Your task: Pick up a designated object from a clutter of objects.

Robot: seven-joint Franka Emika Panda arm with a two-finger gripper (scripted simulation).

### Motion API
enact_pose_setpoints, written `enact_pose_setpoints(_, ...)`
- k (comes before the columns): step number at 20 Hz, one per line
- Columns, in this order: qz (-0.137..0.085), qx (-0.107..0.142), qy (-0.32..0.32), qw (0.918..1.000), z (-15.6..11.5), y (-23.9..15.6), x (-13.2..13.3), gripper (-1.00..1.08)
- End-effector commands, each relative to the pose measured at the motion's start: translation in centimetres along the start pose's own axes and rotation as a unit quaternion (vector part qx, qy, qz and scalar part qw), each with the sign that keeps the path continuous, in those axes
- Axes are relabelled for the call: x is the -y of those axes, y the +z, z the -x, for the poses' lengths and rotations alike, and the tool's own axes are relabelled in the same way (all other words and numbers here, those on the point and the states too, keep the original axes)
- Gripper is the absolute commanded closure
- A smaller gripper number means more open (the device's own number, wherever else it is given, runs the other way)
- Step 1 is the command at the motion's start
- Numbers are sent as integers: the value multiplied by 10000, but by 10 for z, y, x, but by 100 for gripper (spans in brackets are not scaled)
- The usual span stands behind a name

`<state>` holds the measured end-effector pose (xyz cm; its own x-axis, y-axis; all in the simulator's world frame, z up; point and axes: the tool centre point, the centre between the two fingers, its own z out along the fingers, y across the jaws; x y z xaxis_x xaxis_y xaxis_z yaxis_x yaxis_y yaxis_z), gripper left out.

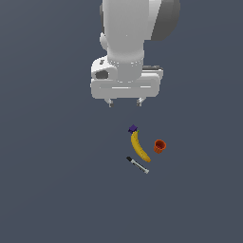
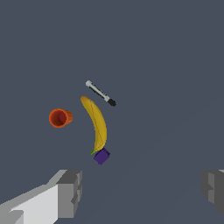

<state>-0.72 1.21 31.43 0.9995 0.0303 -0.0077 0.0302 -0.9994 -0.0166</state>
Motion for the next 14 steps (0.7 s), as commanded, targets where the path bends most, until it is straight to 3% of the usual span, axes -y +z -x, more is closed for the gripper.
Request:
enact_pose_setpoints(1, 0, 0, 0, 10000, 0, 0, 0, -92)
enact_pose_setpoints(14, -25, -59, 51, 10000, -4, 4, -19, -92)
